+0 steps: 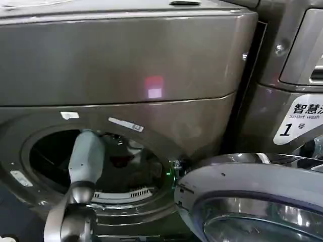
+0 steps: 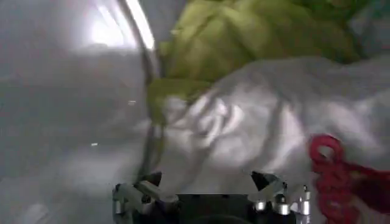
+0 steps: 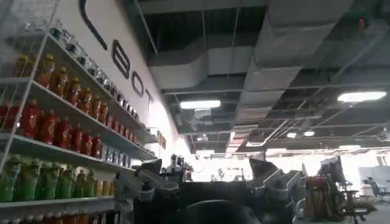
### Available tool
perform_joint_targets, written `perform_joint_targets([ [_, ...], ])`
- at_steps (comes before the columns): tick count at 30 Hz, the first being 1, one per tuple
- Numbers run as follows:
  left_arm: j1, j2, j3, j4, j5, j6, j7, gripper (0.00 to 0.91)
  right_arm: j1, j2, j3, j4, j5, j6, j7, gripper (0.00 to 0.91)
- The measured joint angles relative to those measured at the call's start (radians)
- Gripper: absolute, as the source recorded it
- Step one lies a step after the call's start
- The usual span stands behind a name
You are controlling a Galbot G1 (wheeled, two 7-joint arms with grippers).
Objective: Grasp the clothes from the dryer.
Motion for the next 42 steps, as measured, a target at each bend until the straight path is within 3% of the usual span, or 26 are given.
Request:
perform_joint_targets([
  [19, -0.074, 0.032, 0.005, 0.142, -0.023, -0.074, 0.185, 0.907, 0.006, 0.007, -0.015, 0.003, -0.012, 0.003, -0.001, 0.907],
  [42, -0.092, 0.039, 0.002, 0.323, -0.115, -0.053, 0.213, 0.907, 0.013, 0.004, -0.031, -0.002, -0.021, 0.010, -0.001, 0.907],
])
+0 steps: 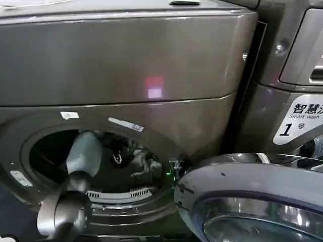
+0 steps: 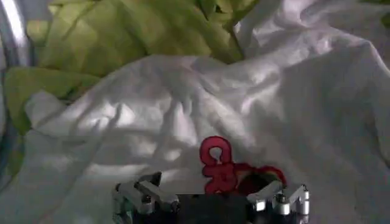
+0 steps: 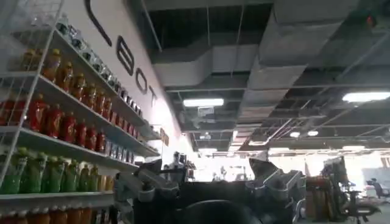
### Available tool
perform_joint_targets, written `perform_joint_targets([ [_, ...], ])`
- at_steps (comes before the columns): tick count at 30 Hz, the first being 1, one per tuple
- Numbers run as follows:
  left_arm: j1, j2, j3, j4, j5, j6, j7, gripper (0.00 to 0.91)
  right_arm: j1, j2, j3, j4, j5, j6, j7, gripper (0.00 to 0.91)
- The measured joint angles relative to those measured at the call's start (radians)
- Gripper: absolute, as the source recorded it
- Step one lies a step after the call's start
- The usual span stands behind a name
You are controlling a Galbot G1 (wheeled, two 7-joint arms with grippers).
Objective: Grasp the clothes from the dryer.
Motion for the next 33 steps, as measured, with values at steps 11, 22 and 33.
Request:
perform_joint_targets([
  [11, 0.018, 0.015, 0.005, 0.027, -0.041, 0.008, 0.000, 0.907, -0.002, 0.002, -0.004, 0.005, 0.000, 0.001, 0.000, 0.907],
  [22, 0.024, 0.023, 0.007, 0.055, -0.087, 0.015, 0.007, 0.125, -0.005, 0.003, -0.005, 0.004, 0.003, 0.002, 0.000, 0.907],
  [33, 0.040, 0.032, 0.007, 0.059, -0.116, 0.021, 0.011, 0.068, -0.008, 0.001, -0.005, 0.002, 0.005, 0.004, 0.000, 0.907],
])
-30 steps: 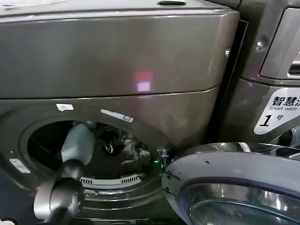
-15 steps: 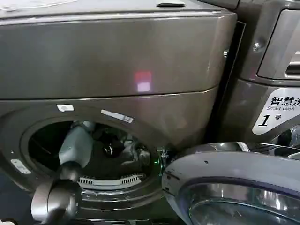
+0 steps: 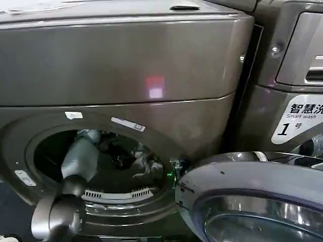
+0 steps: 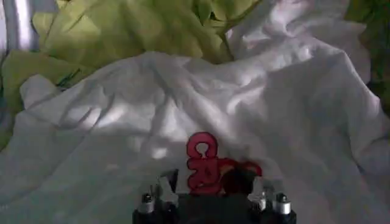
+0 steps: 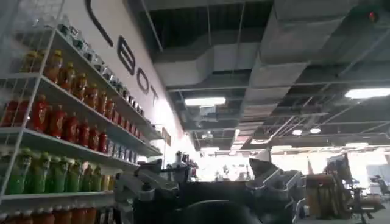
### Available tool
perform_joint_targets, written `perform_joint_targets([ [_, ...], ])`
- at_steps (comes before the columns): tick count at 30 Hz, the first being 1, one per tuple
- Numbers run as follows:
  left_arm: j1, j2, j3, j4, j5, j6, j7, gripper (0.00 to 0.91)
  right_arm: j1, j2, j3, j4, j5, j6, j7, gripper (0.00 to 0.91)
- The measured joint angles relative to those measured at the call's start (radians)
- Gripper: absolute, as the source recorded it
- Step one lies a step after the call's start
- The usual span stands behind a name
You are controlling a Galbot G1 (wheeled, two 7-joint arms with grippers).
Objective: Grasp the clothes from the dryer.
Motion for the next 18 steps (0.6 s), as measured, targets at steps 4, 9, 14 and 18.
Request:
perform_joint_targets([
  [4, 0.008, 0.004, 0.000, 0.001, -0.007, 0.001, 0.000, 0.046, -0.001, -0.001, 0.000, -0.003, 0.001, 0.003, 0.000, 0.907],
  [9, 0.014, 0.007, 0.000, 0.001, -0.014, 0.004, -0.007, 0.000, 0.001, -0.002, -0.003, -0.005, 0.001, 0.003, 0.001, 0.907],
  [14, 0.016, 0.007, 0.000, 0.001, -0.019, 0.008, -0.008, 0.000, 0.006, -0.004, -0.010, -0.004, 0.001, 0.003, 0.000, 0.907],
  [18, 0.016, 0.005, 0.000, 0.001, -0.024, 0.013, -0.014, 0.000, 0.009, -0.005, -0.014, -0.007, 0.000, 0.004, 0.001, 0.907],
])
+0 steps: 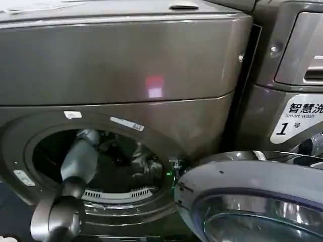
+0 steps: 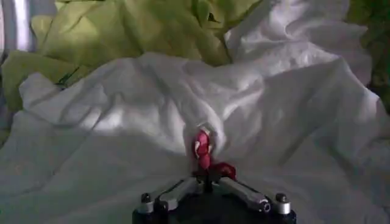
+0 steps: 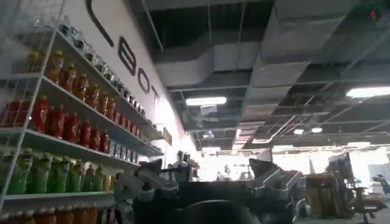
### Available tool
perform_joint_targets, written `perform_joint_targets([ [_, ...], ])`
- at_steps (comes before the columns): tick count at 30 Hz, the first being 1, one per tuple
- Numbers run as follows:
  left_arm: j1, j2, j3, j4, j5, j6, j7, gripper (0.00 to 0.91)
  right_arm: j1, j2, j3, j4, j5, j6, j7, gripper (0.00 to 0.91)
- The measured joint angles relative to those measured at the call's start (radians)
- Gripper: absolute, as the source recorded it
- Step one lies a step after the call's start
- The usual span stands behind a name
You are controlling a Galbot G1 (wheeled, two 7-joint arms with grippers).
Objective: Grasp the clothes from the dryer.
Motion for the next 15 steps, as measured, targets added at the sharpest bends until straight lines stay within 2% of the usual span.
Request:
perform_joint_targets([
  [9, 0.025, -0.011, 0.005, -0.023, -0.081, 0.022, -0.053, 0.000, 0.005, -0.001, -0.015, 0.009, 0.013, -0.004, 0.000, 0.907],
  [15, 0.061, -0.031, 0.008, -0.079, -0.220, 0.052, -0.189, 0.000, 0.011, 0.005, -0.023, 0.025, 0.018, -0.011, -0.002, 0.907],
])
